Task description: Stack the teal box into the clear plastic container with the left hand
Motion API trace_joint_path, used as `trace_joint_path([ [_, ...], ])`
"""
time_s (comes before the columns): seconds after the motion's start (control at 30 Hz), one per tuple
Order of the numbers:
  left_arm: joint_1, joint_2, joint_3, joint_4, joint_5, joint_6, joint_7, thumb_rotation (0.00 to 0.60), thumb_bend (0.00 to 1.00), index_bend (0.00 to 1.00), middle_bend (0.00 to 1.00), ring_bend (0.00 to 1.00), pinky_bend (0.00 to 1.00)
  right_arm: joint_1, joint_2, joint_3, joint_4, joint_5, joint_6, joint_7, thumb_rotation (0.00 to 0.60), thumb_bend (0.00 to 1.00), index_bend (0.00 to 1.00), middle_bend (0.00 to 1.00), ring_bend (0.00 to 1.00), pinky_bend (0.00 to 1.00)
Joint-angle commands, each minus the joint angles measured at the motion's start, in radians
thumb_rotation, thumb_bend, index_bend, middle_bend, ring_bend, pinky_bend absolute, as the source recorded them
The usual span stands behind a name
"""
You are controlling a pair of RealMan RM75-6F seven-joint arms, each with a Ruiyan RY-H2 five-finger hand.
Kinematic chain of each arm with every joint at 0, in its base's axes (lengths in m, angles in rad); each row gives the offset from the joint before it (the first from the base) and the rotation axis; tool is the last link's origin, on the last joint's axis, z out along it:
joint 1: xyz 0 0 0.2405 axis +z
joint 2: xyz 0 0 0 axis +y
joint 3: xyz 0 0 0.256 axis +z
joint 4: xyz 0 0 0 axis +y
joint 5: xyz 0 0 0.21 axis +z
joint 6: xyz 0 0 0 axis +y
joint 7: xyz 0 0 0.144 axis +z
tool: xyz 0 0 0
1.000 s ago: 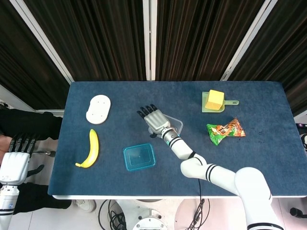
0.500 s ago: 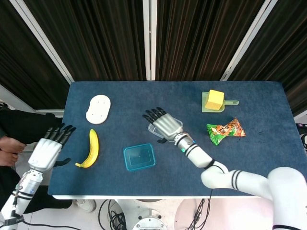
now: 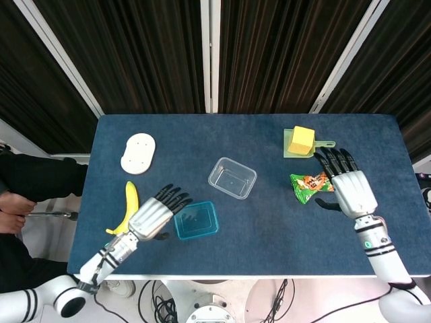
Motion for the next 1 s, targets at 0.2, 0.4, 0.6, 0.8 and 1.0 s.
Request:
trace_joint_path([
  [0.2,-0.079,-0.176,-0.012,0.119,-0.106,-0.048,0.114,0.6,0.06,0.09,0.07,0.0,0.04,-0.106,0.005,-0.035,0.04,-0.044,0.089,0.083,0.6,0.04,0.0,0.0,0.0,0.0],
  [0.4,-0.109,-0.229,-0.005,0.15,-0.143,-0.063,0.143,0.6,0.06,0.09,0.07,0.0,0.04,-0.133,-0.009,-0.033,0.052,-0.06,0.099,0.088,0.6,0.04,0.0,0.0,0.0,0.0],
  [0.6,-0.114,-0.257,0.019,0.18,-0.168,-0.055,0.166,0.6,0.06,0.09,0.07,0.0,0.03,-0.146,-0.018,-0.024,0.057,-0.072,0.1,0.088,0.6,0.04,0.0,0.0,0.0,0.0],
  [0.8,-0.115,-0.268,0.032,0.212,-0.201,-0.051,0.166,0.6,0.06,0.09,0.07,0.0,0.02,-0.159,-0.025,-0.015,0.063,-0.073,0.097,0.094,0.6,0.04,0.0,0.0,0.0,0.0],
  [1.0,-0.11,-0.256,0.016,0.246,-0.239,-0.028,0.143,0.6,0.06,0.09,0.07,0.0,0.02,-0.173,-0.027,-0.01,0.063,-0.078,0.097,0.095,0.6,0.04,0.0,0.0,0.0,0.0],
])
